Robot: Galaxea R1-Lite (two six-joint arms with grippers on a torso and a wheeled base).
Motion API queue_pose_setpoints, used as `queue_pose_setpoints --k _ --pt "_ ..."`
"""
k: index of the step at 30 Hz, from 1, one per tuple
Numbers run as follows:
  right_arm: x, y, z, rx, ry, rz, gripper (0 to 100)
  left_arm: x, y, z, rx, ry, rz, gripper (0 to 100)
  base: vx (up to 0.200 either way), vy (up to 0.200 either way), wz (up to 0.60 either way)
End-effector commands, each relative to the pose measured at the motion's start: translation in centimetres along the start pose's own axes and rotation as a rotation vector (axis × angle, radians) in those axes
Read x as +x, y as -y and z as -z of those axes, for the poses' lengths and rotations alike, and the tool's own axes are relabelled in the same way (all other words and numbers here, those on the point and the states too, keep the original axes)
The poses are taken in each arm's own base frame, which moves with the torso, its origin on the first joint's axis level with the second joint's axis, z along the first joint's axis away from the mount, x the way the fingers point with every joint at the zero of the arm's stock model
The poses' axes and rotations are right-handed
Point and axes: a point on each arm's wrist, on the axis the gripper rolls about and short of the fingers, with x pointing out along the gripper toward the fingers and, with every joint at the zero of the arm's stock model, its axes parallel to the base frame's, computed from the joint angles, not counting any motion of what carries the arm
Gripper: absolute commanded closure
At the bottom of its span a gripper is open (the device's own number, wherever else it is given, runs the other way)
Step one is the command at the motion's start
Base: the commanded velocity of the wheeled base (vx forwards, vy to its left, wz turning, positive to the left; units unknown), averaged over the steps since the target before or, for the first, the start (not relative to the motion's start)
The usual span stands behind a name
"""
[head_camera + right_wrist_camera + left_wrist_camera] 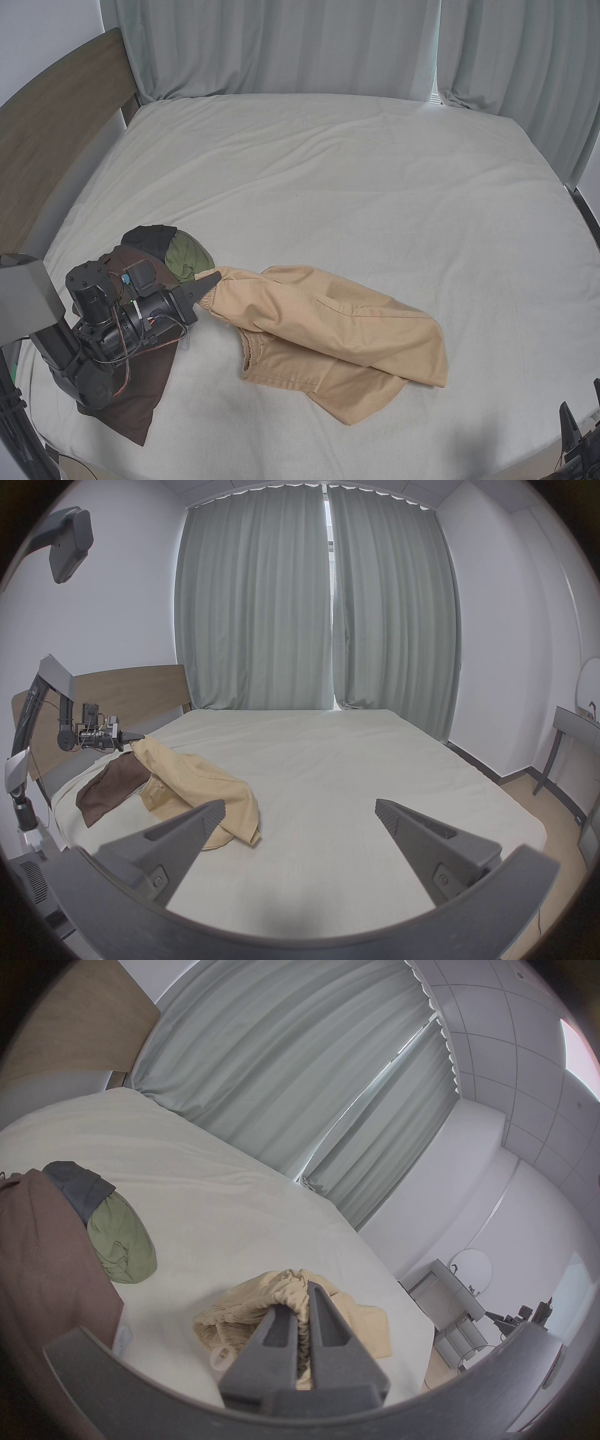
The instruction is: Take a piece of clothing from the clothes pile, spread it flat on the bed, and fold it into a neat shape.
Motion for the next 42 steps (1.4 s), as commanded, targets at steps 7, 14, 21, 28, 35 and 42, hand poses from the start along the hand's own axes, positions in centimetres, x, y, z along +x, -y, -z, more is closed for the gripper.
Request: queue_pose_setpoints --k 7,14,21,28,35,42 --pt "0.0 0.0 0.5 0.0 -0.005 0.0 0 -1.0 -2.6 0.8 0.089 -0.034 -0.074 100 0.0 0.0 0.0" --pt "0.0 0.0 0.5 0.0 -0.005 0.0 0 -1.9 -4.5 1.8 0.192 -0.099 -0.058 100 0.0 0.0 0.0" --pt "0.0 0.0 0.5 -0.002 -0.005 0.0 0 -1.8 -4.6 1.7 0.197 -0.094 -0.058 100 0.0 0.0 0.0" --pt "0.0 0.0 0.5 -0.006 -0.005 -0.003 0 -1.6 -4.6 2.3 0.183 -0.113 -0.055 100 0.0 0.0 0.0" --pt "0.0 0.0 0.5 -0.009 -0.005 -0.005 0 -1.6 -4.4 2.3 0.186 -0.113 -0.05 100 0.0 0.0 0.0" --pt "0.0 0.0 0.5 -0.006 -0.005 -0.003 0 -1.6 -4.5 2.2 0.188 -0.112 -0.051 100 0.0 0.0 0.0"
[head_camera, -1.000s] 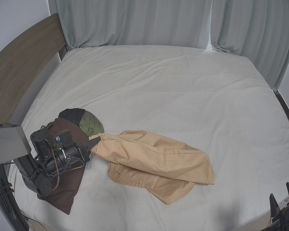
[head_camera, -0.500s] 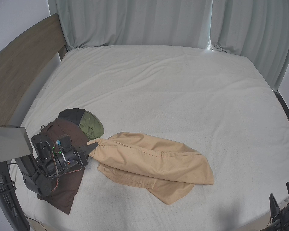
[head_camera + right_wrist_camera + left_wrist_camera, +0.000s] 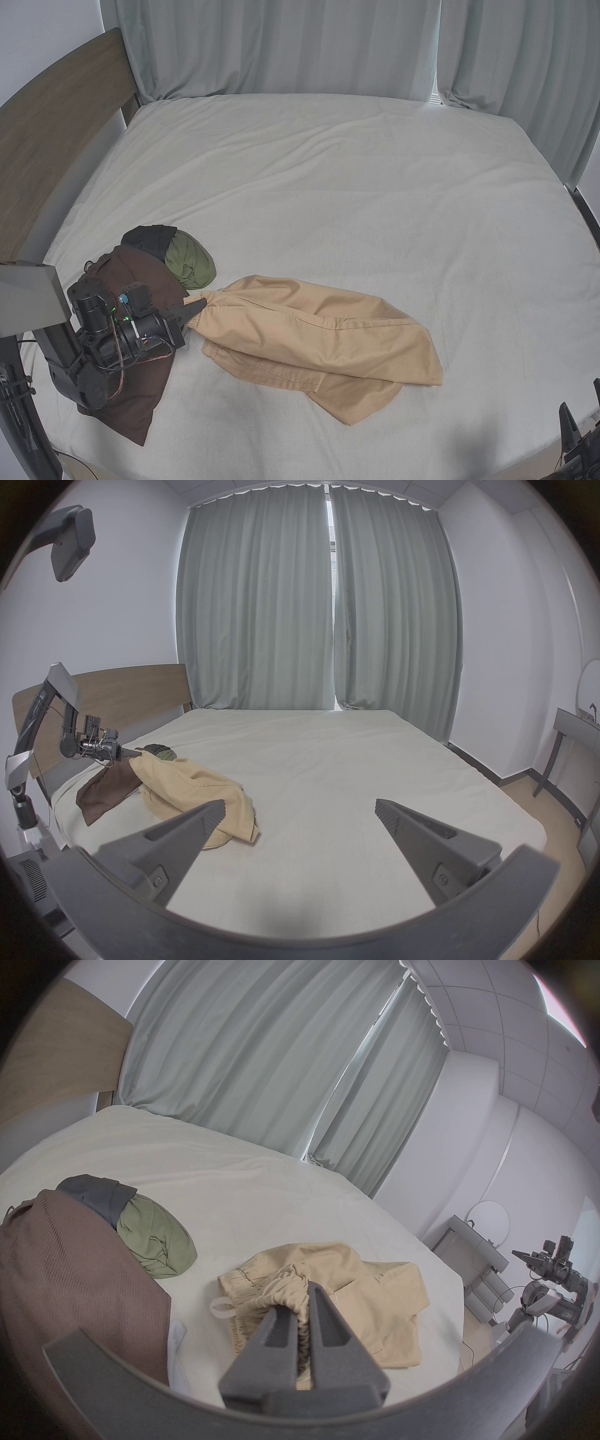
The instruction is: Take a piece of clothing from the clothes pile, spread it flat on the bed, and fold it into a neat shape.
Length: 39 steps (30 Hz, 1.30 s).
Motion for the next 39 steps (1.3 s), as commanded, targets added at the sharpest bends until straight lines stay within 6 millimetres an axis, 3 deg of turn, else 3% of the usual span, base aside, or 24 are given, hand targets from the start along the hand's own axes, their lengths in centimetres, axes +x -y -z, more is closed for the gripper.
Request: queue_pose_setpoints --k 1,11,14,15,17,23,29,39 --pt "0.0 0.0 0.5 0.002 -0.005 0.0 0 0.0 0.0 0.1 -0.001 -0.002 0.001 100 0.0 0.0 0.0" --pt "0.1 0.0 0.4 0.005 0.001 0.0 0 -0.2 -0.1 -0.1 0.0 0.004 -0.006 100 0.0 0.0 0.0" --pt "-0.4 0.0 -2.2 -0.002 0.154 -0.004 0 -0.3 -0.2 -0.1 0.0 0.005 -0.009 100 0.0 0.0 0.0" --pt "-0.5 -0.1 -4.0 -0.007 0.192 0.001 0 -0.2 -0.2 -0.1 0.001 0.006 -0.009 100 0.0 0.0 0.0" --pt "-0.1 -0.1 -5.2 -0.009 0.163 -0.009 0 -0.2 -0.2 -0.1 0.0 0.004 -0.007 100 0.0 0.0 0.0" --pt "1.2 -0.1 -5.7 0.025 0.075 -0.07 0 0.0 -0.1 -0.1 0.004 0.006 -0.001 100 0.0 0.0 0.0" --pt "2.0 -0.1 -7.5 0.118 0.052 -0.127 0 0.1 0.0 -0.2 0.005 0.009 0.001 100 0.0 0.0 0.0" --pt "5.5 -0.3 -11.2 0.123 -0.031 -0.205 0 0.0 0.0 -0.2 0.006 0.007 0.001 100 0.0 0.0 0.0"
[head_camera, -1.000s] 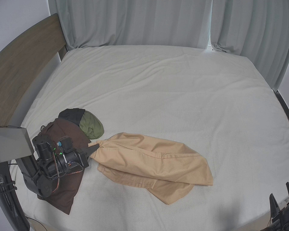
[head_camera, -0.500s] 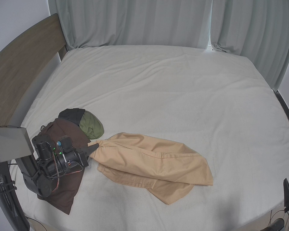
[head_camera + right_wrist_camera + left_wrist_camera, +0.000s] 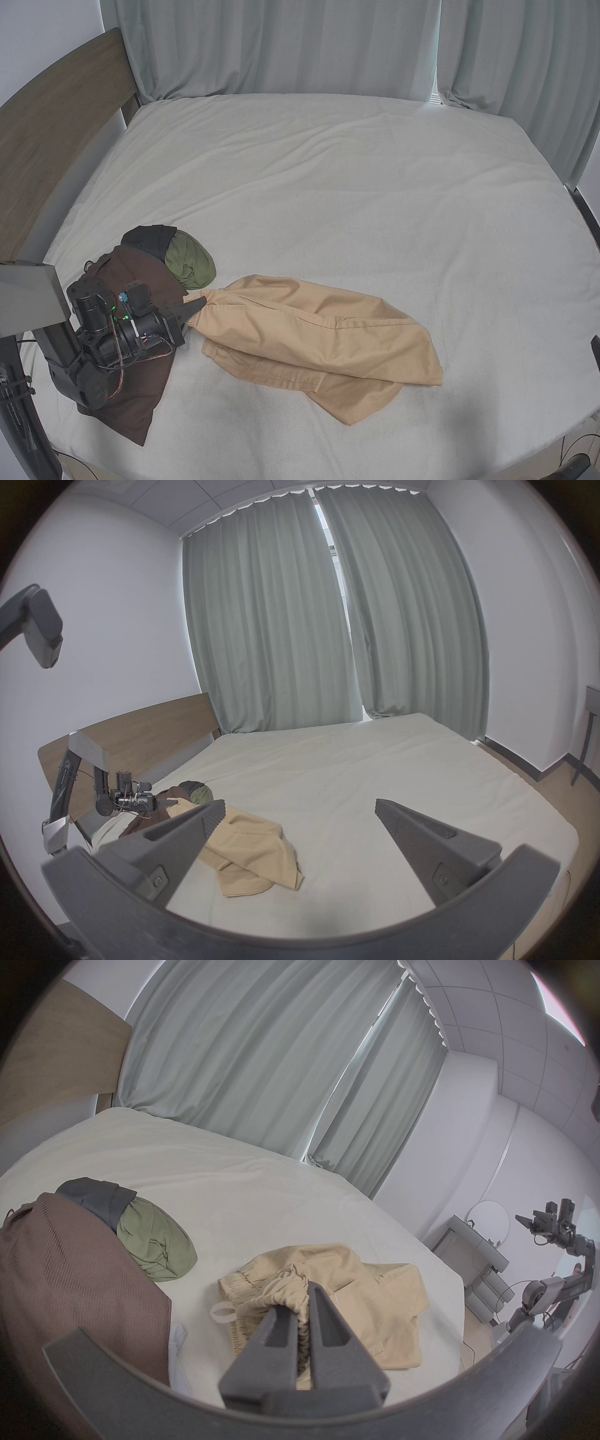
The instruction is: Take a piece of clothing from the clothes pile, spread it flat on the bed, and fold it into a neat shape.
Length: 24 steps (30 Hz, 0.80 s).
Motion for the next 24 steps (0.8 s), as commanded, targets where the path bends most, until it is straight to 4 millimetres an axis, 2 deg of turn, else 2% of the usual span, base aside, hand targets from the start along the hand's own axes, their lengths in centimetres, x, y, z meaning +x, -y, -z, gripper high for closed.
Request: queue_pose_setpoints --k 1,12,18,24 --pt "3.0 0.2 -1.9 0.011 -0.073 -0.036 0 0.0 0.0 0.0 0.001 0.001 0.001 100 0.0 0.0 0.0" --pt "5.6 0.2 -3.1 0.015 -0.091 -0.084 0 0.0 0.0 0.0 0.003 0.0 0.002 100 0.0 0.0 0.0" --pt "6.9 -0.3 -3.5 0.032 -0.133 -0.175 0 0.0 0.1 0.0 0.005 0.002 0.002 100 0.0 0.0 0.0" --pt "9.0 -0.3 -4.0 0.052 -0.184 -0.226 0 0.0 0.1 0.0 0.006 0.0 0.002 100 0.0 0.0 0.0"
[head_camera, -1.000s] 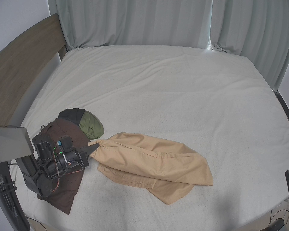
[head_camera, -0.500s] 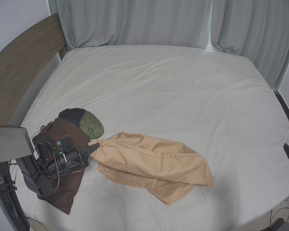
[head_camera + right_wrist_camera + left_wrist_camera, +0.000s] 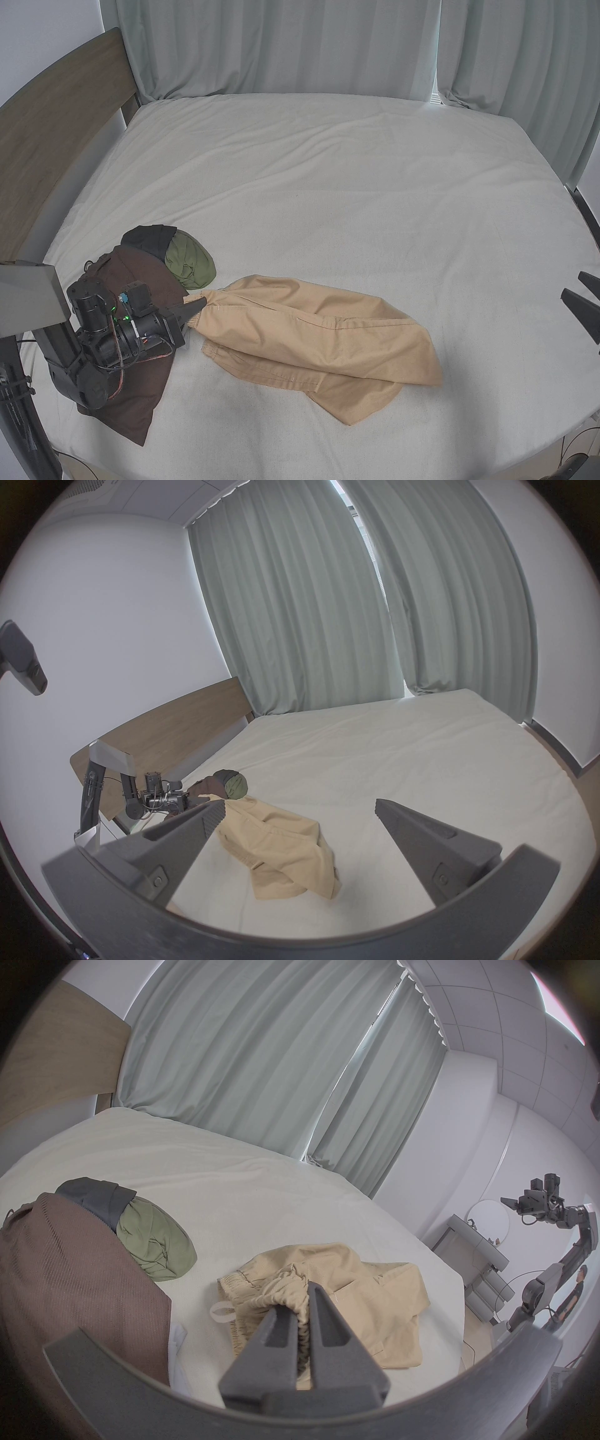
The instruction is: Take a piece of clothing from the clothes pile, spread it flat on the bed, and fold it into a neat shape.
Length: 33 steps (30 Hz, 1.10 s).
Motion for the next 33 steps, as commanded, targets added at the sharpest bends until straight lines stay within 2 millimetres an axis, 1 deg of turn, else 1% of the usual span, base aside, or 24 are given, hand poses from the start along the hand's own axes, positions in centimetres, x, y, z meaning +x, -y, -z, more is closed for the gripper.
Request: queue_pose_setpoints --k 1,5,6,8,12,16,17,18,19,20,22,24,29,30,31,33 --pt "2.0 0.4 -0.7 0.018 -0.052 -0.02 0 0.0 0.1 0.0 0.004 0.002 0.002 100 0.0 0.0 0.0" --pt "3.3 0.6 -1.3 0.025 -0.075 -0.05 0 0.0 0.0 -0.1 0.006 0.005 0.001 100 0.0 0.0 0.0" --pt "3.3 0.6 -1.3 0.025 -0.075 -0.05 0 0.0 0.0 -0.1 0.006 0.005 0.001 100 0.0 0.0 0.0" --pt "4.5 0.8 -2.0 0.029 -0.087 -0.064 0 0.0 0.0 -0.2 0.006 0.007 0.001 100 0.0 0.0 0.0" --pt "5.8 1.1 -2.5 0.032 -0.087 -0.093 0 0.0 0.0 -0.2 0.006 0.007 0.001 100 0.0 0.0 0.0" --pt "6.9 1.4 -2.0 0.041 -0.079 -0.101 0 -0.1 0.1 -0.1 0.005 0.004 0.001 100 0.0 0.0 0.0" --pt "7.5 1.6 -1.7 0.052 -0.08 -0.102 0 -0.1 0.1 -0.1 0.005 0.004 0.001 100 0.0 0.0 0.0" --pt "7.5 1.6 -1.7 0.052 -0.08 -0.102 0 -0.1 0.1 -0.1 0.005 0.004 0.001 100 0.0 0.0 0.0" --pt "8.4 2.0 -1.4 0.057 -0.076 -0.101 0 -0.1 0.1 0.0 0.003 0.002 0.0 100 0.0 0.0 0.0" --pt "8.5 2.0 -1.4 0.057 -0.076 -0.101 0 -0.1 0.1 0.0 0.003 0.002 0.0 100 0.0 0.0 0.0" --pt "9.4 2.4 -0.7 0.063 -0.074 -0.097 0 0.0 0.0 0.0 0.003 0.002 0.0 100 0.0 0.0 0.0" --pt "9.7 2.5 -0.7 0.069 -0.062 -0.097 0 0.0 0.0 0.0 0.004 0.002 0.002 100 0.0 0.0 0.0" --pt "10.1 2.5 -0.4 0.177 -0.07 -0.11 0 0.3 0.1 0.1 0.003 -0.002 0.009 100 0.0 0.0 0.0" --pt "10.1 2.5 -0.4 0.177 -0.07 -0.11 0 0.3 0.1 0.1 0.003 -0.002 0.009 100 0.0 0.0 0.0" --pt "10.7 2.8 0.1 0.212 -0.105 -0.121 0 0.2 0.2 0.1 0.003 -0.003 0.009 100 0.0 0.0 0.0" --pt "11.3 3.0 0.6 0.229 -0.132 -0.122 0 0.2 0.1 0.1 0.002 -0.003 0.007 100 0.0 0.0 0.0"
